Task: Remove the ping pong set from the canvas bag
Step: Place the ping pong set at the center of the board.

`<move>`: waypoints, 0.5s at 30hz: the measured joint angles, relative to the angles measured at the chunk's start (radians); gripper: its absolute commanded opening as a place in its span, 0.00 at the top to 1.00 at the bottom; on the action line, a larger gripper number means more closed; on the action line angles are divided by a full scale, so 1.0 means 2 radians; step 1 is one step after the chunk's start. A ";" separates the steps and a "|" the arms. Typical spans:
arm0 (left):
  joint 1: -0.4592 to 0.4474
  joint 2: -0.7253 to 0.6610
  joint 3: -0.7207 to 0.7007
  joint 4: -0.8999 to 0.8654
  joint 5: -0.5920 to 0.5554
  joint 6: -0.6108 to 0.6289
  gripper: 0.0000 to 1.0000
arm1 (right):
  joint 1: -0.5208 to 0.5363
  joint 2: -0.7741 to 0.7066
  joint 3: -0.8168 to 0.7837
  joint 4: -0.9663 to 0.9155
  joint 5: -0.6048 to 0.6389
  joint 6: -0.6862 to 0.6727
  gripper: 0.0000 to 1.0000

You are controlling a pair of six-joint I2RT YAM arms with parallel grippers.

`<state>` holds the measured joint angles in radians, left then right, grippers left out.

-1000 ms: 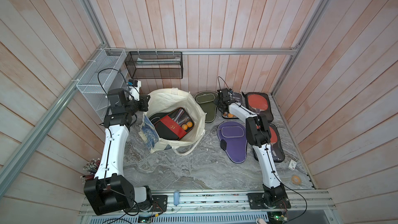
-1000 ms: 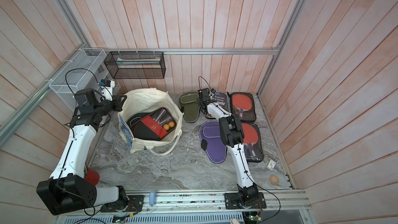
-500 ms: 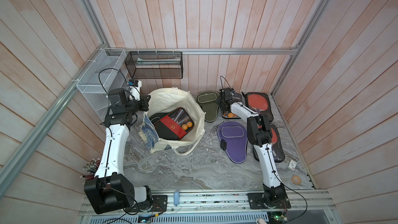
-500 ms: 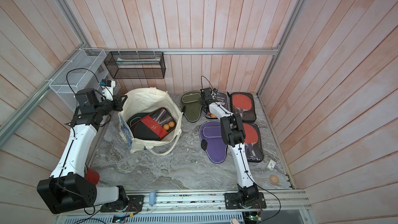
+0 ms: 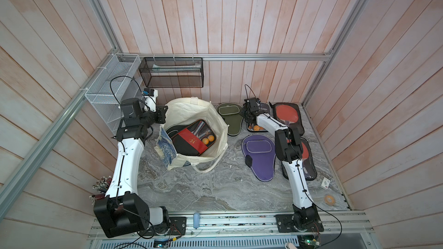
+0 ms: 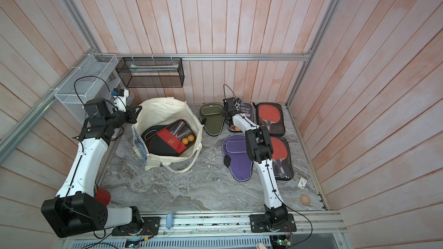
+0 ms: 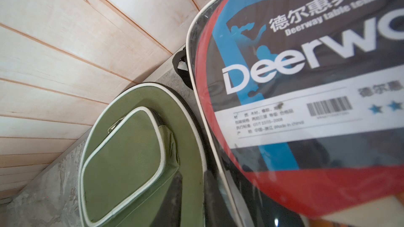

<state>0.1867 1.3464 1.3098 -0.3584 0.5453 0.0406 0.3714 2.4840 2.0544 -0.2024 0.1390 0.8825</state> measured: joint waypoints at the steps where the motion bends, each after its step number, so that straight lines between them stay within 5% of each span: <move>1: 0.000 0.000 0.000 0.000 0.000 0.000 1.00 | 0.000 0.000 0.000 0.000 0.001 -0.001 0.76; 4: 0.000 0.000 0.000 0.000 0.000 0.000 1.00 | 0.000 0.000 0.000 0.000 0.005 -0.005 0.67; 10: 0.000 0.000 0.000 0.000 0.000 0.000 1.00 | 0.000 -0.001 0.038 -0.022 -0.006 -0.058 0.01; 15: -0.002 0.000 0.000 0.000 0.000 -0.002 1.00 | 0.001 -0.025 0.102 -0.040 -0.043 -0.152 0.02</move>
<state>0.1829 1.3464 1.3098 -0.3580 0.5453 0.0360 0.3725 2.4348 2.2581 -0.2832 0.0540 0.5781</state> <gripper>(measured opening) 0.081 0.981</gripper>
